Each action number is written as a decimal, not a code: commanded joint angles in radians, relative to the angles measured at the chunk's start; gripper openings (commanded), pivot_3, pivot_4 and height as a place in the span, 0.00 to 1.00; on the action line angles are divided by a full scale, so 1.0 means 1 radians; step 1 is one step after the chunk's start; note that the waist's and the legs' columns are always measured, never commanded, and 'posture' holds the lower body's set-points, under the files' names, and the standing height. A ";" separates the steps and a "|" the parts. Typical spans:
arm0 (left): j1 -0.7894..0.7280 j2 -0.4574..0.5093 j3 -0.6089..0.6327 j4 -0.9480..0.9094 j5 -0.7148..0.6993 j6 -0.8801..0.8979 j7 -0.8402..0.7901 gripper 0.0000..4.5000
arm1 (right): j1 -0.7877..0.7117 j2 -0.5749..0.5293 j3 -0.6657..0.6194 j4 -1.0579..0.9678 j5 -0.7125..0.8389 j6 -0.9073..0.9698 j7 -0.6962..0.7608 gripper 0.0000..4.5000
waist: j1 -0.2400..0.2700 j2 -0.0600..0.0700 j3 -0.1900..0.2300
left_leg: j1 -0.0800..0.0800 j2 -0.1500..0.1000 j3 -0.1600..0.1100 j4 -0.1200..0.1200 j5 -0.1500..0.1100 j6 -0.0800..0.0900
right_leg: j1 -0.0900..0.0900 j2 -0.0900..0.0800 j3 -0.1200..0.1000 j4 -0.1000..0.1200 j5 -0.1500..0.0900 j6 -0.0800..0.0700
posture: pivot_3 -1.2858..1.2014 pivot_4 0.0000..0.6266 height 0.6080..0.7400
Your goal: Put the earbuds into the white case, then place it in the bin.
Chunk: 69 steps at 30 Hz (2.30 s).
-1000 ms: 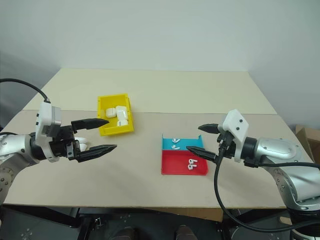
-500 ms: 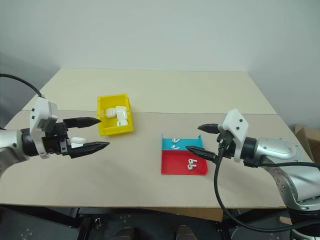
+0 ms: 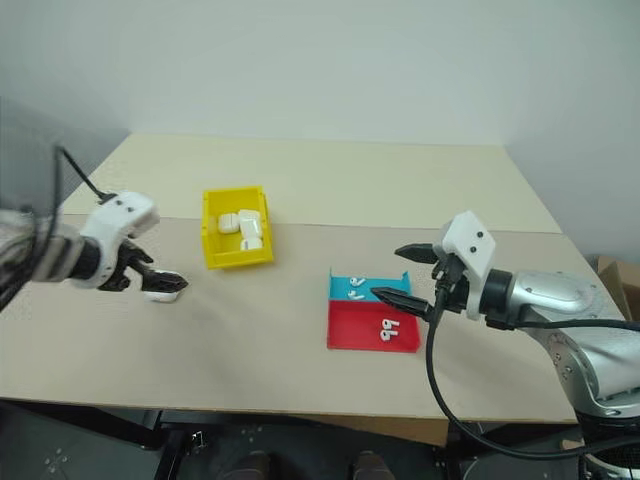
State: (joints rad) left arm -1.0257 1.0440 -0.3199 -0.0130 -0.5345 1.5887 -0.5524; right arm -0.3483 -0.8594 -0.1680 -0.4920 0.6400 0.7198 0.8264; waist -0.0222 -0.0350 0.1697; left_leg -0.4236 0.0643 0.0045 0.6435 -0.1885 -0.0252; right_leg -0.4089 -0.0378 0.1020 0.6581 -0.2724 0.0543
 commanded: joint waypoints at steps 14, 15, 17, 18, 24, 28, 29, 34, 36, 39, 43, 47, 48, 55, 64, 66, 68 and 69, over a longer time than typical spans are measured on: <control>-0.279 -0.263 -0.074 0.752 0.187 0.026 0.207 1.00 | 0.005 -0.034 -0.031 -0.046 0.010 0.012 -0.008 0.99 | 0.003 0.000 0.000 | -0.011 -0.003 -0.003 0.000 0.000 0.000 | -0.012 -0.002 -0.002 0.006 0.002 -0.005 | 0.52 0.24 1.00; -0.274 -0.268 -0.080 0.765 0.192 0.026 0.197 1.00 | 0.009 -0.036 -0.035 -0.048 0.009 0.011 -0.007 0.99 | 0.003 0.000 0.000 | -0.011 -0.003 -0.003 0.000 0.000 0.000 | -0.012 -0.002 -0.002 0.006 0.002 -0.006 | 0.52 0.24 1.00; -0.256 -0.277 -0.081 0.770 0.209 0.018 0.186 1.00 | 0.016 -0.038 -0.039 -0.054 0.011 0.010 -0.007 0.99 | 0.003 0.000 0.000 | -0.011 -0.003 -0.004 0.000 0.000 0.000 | -0.012 -0.002 -0.002 0.006 0.002 -0.005 | 0.52 0.24 1.00; -0.251 -0.282 -0.081 0.778 0.219 0.006 0.177 1.00 | 0.018 -0.040 -0.040 -0.057 0.010 0.008 -0.007 0.99 | 0.003 0.000 0.000 | -0.011 -0.003 -0.004 0.000 0.000 0.000 | -0.012 -0.002 -0.002 0.006 0.002 -0.005 | 0.52 0.24 1.00; -0.235 -0.303 -0.136 0.845 0.274 -0.084 0.081 1.00 | 0.028 -0.042 -0.050 -0.074 0.016 0.011 -0.017 0.99 | 0.004 0.000 0.000 | -0.012 -0.004 -0.004 0.000 0.000 -0.001 | -0.012 -0.002 -0.003 0.006 0.002 -0.005 | 0.52 0.24 1.00; -0.228 -0.330 -0.153 0.897 0.321 -0.160 0.039 1.00 | 0.034 -0.045 -0.059 -0.084 0.019 0.013 -0.022 0.99 | 0.006 0.001 0.000 | -0.011 -0.004 -0.004 0.000 0.000 -0.001 | -0.011 -0.003 -0.003 0.006 0.002 -0.005 | 0.52 0.24 1.00; -0.225 -0.334 -0.160 0.906 0.330 -0.179 0.018 1.00 | 0.034 -0.047 -0.060 -0.086 0.020 0.014 -0.024 0.99 | 0.006 0.002 -0.001 | -0.011 -0.005 -0.004 0.000 0.000 -0.001 | -0.011 -0.003 -0.003 0.006 0.002 -0.005 | 0.52 0.24 1.00; -0.208 -0.348 -0.143 0.927 0.377 -0.235 -0.014 0.74 | 0.037 -0.056 -0.071 -0.100 0.033 0.020 -0.032 1.00 | 0.008 0.002 -0.001 | -0.005 -0.005 -0.005 0.000 0.001 -0.001 | -0.004 -0.004 -0.003 0.007 0.002 -0.005 | 0.52 0.24 1.00; -0.202 -0.338 -0.136 0.904 0.386 -0.229 -0.028 0.61 | 0.041 -0.060 -0.077 -0.105 0.034 0.021 -0.033 1.00 | 0.006 0.002 -0.001 | -0.001 -0.005 -0.005 0.000 0.001 -0.001 | -0.001 -0.004 -0.003 0.006 0.002 -0.005 | 0.52 0.24 1.00; -0.169 -0.288 -0.112 0.795 0.377 -0.225 -0.061 0.61 | 0.048 -0.065 -0.086 -0.110 0.034 0.022 -0.035 1.00 | 0.000 0.002 -0.001 | 0.000 -0.005 -0.005 0.000 0.001 -0.001 | 0.000 -0.004 -0.003 0.006 0.002 -0.005 | 0.52 0.24 1.00; -0.030 -0.133 0.011 0.397 0.274 -0.223 -0.168 0.61 | 0.051 -0.061 -0.090 -0.110 0.036 0.027 -0.045 1.00 | -0.020 0.001 -0.001 | -0.002 -0.005 -0.006 0.000 0.001 -0.001 | -0.001 -0.004 -0.003 0.006 0.002 -0.005 | 0.52 0.24 1.00; 0.263 -0.044 0.368 -0.047 0.132 -0.443 -0.263 0.61 | 0.055 -0.053 -0.088 -0.103 0.032 0.025 -0.050 1.00 | -0.021 0.001 0.000 | -0.007 -0.004 -0.005 0.000 0.001 -0.001 | -0.006 -0.005 -0.004 0.007 0.002 -0.005 | 0.52 0.24 1.00; 0.312 -0.066 0.455 -0.102 0.102 -0.474 -0.261 0.61 | 0.053 -0.047 -0.086 -0.100 0.033 0.024 -0.053 1.00 | -0.019 0.001 0.000 | -0.007 -0.004 -0.005 0.000 0.001 -0.001 | -0.007 -0.006 -0.004 0.007 0.002 -0.005 | 0.52 0.24 1.00; 0.528 -0.354 0.747 -0.307 -0.124 -0.757 -0.330 0.61 | 0.026 -0.044 -0.048 -0.078 0.032 0.021 -0.022 1.00 | 0.005 0.001 -0.001 | 0.002 -0.005 -0.005 0.002 0.001 -0.001 | 0.006 -0.006 -0.005 0.004 0.002 -0.005 | 0.52 0.24 1.00; 0.499 -0.486 0.507 -0.230 -0.182 -1.117 -0.730 0.61 | -0.242 -0.246 0.376 -0.013 -0.172 0.122 0.167 0.79 | 0.003 0.002 -0.001 | 0.002 -0.004 -0.004 0.002 0.001 -0.001 | 0.005 -0.005 -0.005 0.003 0.003 -0.005 | 0.52 0.24 1.00; 0.475 -0.501 0.456 -0.191 -0.177 -1.161 -0.804 0.61 | -0.289 -0.239 0.482 0.018 -0.253 0.110 0.199 0.65 | 0.002 0.002 -0.001 | 0.001 -0.004 -0.004 0.002 0.001 -0.001 | 0.004 -0.005 -0.005 0.003 0.003 -0.005 | 0.52 0.24 1.00; 0.457 -0.506 0.424 -0.164 -0.179 -1.184 -0.853 0.61 | -0.326 -0.224 0.564 0.047 -0.327 0.109 0.210 0.65 | 0.001 0.002 -0.001 | 0.001 -0.004 -0.004 0.002 0.001 0.000 | 0.004 -0.005 -0.005 0.003 0.002 -0.005 | 0.52 0.24 1.00; 0.452 -0.504 0.413 -0.155 -0.174 -1.191 -0.862 0.61 | -0.338 -0.215 0.586 0.058 -0.348 0.109 0.215 0.65 | 0.000 0.002 -0.001 | 0.001 -0.004 -0.004 0.002 0.001 0.000 | 0.004 -0.005 -0.005 0.003 0.002 -0.005 | 0.52 0.24 1.00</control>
State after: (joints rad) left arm -0.5517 0.5407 0.1019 -0.1726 -0.7021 0.4270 -1.3854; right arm -0.6591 -1.0757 0.4027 -0.4379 0.3392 0.8455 1.0288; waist -0.0222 -0.0328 0.1684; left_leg -0.4232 0.0603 0.0003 0.6453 -0.1879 -0.0256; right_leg -0.4056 -0.0431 0.0972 0.6610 -0.2699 0.0492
